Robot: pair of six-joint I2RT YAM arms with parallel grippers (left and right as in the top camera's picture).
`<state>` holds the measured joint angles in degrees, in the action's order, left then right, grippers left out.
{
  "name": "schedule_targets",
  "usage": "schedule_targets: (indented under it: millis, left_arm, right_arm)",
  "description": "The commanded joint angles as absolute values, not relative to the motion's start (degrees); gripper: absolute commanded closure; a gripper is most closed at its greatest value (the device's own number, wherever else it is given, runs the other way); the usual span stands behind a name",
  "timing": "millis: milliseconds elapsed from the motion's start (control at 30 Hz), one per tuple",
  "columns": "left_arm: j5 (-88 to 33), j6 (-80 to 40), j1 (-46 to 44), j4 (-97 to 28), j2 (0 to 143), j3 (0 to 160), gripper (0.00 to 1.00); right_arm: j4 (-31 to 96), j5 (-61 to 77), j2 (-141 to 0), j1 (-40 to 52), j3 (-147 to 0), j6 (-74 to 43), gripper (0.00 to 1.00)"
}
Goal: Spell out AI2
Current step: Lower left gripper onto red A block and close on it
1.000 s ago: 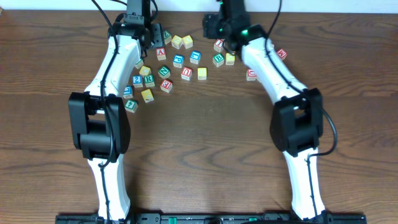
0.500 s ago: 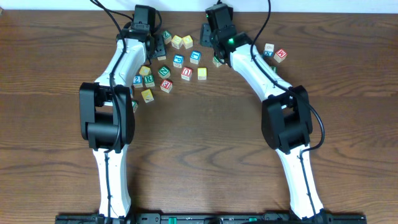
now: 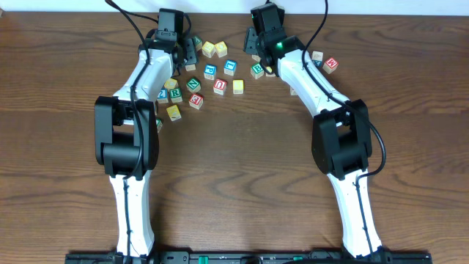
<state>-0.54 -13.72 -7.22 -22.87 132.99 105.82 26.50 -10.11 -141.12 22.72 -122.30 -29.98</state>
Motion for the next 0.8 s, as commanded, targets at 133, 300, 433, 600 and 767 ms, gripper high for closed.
schedule_targets:
  millis: [133,300,433,600,767]
  left_arm:
    - [-4.4,-13.6,-7.6,-22.2,136.0,105.4,0.39]
    - [-4.5,-13.6,-7.7,-22.0,136.7,105.4,0.48]
    - [-4.5,-13.6,-7.7,-21.5,136.7,105.4,0.61]
    - [-4.5,-13.6,-7.7,-21.5,136.6,105.5,0.73]
    - [-4.5,-13.6,-7.7,-22.2,134.3,105.6,0.78]
  right_arm:
    - [27.1,-11.0,-141.6,22.6,-123.3,-30.9,0.37]
    - [27.1,-11.0,-141.6,22.5,-123.3,-30.8,0.36]
    - [27.1,-11.0,-141.6,22.5,-123.3,-30.8,0.35]
    - [27.1,-11.0,-141.6,22.5,-123.3,-30.8,0.34]
    - [27.1,-11.0,-141.6,22.5,-123.3,-30.8,0.32]
